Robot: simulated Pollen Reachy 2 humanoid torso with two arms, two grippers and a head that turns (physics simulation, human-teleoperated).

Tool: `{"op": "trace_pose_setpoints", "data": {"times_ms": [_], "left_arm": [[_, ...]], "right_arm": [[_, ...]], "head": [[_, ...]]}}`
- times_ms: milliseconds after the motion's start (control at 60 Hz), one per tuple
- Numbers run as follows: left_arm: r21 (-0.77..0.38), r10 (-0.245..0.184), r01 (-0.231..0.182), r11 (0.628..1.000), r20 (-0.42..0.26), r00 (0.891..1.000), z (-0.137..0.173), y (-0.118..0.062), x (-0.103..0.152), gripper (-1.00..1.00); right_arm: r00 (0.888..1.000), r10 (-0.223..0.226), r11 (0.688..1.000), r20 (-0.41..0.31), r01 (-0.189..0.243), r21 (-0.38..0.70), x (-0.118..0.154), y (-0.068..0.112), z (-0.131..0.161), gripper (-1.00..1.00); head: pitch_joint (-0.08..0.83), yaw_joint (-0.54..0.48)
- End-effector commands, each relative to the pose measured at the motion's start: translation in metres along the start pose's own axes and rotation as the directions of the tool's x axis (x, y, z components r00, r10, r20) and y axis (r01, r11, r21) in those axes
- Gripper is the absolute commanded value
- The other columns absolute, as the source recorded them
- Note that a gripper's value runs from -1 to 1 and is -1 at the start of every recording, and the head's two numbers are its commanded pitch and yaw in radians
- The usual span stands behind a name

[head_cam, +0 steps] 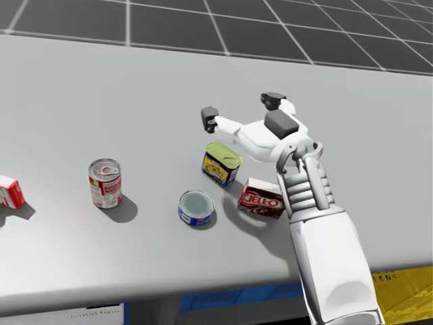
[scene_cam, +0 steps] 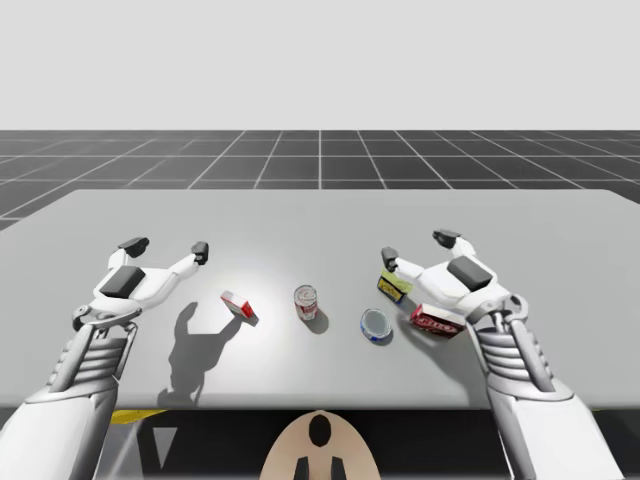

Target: Lift the meat can off the table.

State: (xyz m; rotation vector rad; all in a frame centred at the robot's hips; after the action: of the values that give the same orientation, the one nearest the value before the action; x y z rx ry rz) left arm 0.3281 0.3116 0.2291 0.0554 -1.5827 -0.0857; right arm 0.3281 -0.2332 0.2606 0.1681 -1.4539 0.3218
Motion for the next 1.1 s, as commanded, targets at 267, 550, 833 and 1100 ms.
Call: {"op": "trace_pose_setpoints", "data": {"times_ms": [267,550,833,1100], "left_arm": [[-0.006,0.007,-0.007,1.0,-0.004,1.0,0.001,0.0,0.001,-1.0],[-0.01,0.008,-0.008,1.0,-0.005,1.0,0.001,-0.001,0.001,-1.0],[-0.01,0.011,-0.011,1.0,-0.003,1.0,0.001,0.0,0.001,-1.0],[-0.008,0.018,-0.018,1.0,-0.003,1.0,0.002,0.0,0.002,-1.0]], "right_arm": [[0.942,0.131,0.951,-0.31,-0.03,0.308,-0.025,-0.024,0.005,-1.0],[0.911,0.098,0.943,-0.4,0.044,0.331,-0.045,-0.033,-0.024,-1.0],[0.878,0.092,0.939,-0.47,0.081,0.335,-0.063,-0.036,-0.05,-1.0],[0.866,0.104,0.935,-0.489,0.083,0.345,-0.07,-0.031,-0.06,-1.0]], "head": [[0.633,-0.27],[0.634,-0.27],[0.641,-0.26],[0.64,-0.26]]}}
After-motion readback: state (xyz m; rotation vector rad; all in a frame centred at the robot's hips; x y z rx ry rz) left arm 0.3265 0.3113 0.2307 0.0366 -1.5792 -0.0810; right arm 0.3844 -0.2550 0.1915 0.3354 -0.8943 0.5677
